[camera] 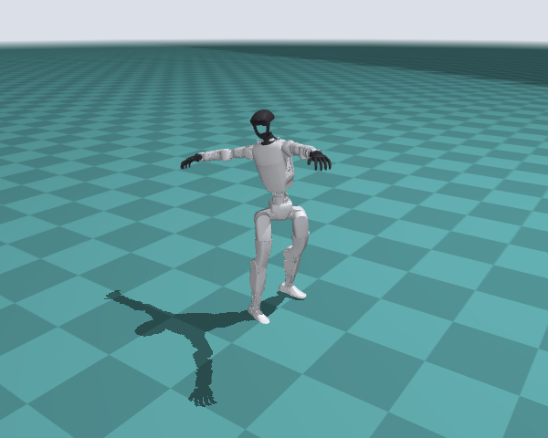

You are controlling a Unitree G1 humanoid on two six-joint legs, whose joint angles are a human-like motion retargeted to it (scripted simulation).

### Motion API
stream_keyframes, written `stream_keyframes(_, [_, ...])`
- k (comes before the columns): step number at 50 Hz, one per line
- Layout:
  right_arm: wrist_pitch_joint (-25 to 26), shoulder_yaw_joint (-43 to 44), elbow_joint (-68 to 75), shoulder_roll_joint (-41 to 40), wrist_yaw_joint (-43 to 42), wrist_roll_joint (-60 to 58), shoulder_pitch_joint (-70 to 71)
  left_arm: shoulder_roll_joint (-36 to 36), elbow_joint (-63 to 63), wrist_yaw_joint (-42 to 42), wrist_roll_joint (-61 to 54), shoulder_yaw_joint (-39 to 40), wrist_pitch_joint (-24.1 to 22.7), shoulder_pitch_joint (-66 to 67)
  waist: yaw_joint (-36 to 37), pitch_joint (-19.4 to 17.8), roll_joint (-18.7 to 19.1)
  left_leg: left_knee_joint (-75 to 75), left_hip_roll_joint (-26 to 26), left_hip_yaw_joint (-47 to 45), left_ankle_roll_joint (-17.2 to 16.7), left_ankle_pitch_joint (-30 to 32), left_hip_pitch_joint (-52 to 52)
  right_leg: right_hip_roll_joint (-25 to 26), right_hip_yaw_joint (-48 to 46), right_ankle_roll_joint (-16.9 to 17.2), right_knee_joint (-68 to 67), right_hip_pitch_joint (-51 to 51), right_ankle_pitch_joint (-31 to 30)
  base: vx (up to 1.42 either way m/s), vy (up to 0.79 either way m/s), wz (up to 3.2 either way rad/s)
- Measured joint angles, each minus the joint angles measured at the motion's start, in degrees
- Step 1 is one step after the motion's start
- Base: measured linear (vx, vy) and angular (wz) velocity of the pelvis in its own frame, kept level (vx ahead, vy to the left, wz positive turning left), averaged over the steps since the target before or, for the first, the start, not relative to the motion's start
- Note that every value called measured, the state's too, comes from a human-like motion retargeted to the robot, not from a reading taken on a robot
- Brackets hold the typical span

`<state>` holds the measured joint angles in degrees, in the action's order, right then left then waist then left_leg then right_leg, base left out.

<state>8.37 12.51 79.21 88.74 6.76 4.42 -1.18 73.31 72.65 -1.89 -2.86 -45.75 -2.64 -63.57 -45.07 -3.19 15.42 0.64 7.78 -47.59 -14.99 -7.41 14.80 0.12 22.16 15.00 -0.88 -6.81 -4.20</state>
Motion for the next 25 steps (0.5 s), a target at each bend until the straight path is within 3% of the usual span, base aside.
stream_keyframes(13, [-1.36,-1.99,-2.65,-1.95,-2.92,-1.56,-0.76,6.56,2.40,-0.02,0.29,0.00,-0.76,1.53,12.87,3.75,-4.09,-1.45,0.06,15.72,-0.01,0.96,-3.80,-4.60,-15.64,0.00,-1.88,3.31,3.88,0.02,0.01,1.13])
stream_keyframes(15, [-2.02,-1.57,-2.19,-2.36,-2.19,-2.95,-0.06,7.59,3.68,-0.60,2.65,1.23,-1.29,2.24,14.54,4.07,-5.81,4.35,1.19,18.70,2.51,-2.44,-6.08,-5.72,-19.41,0.00,-4.10,4.37,6.37,0.04,0.01,1.48])
stream_keyframes(17, [-1.86,-3.10,-2.88,-2.64,-3.45,-2.22,-0.37,8.24,3.80,-0.25,0.86,1.96,-0.83,4.23,18.04,5.06,-6.12,-0.91,0.31,21.83,-0.01,0.92,-5.73,-5.87,-21.69,0.00,-1.81,5.16,4.82,0.00,0.00,1.27])
stream_keyframes(25, [-2.58,-6.34,-3.72,-3.88,-4.55,-2.50,0.38,10.84,5.79,-0.71,2.09,9.22,-0.79,12.62,31.18,7.99,-11.45,-0.58,-0.27,34.09,0.23,1.38,-9.65,-8.06,-33.83,0.00,-1.61,8.94,6.55,0.02,0.02,1.37])
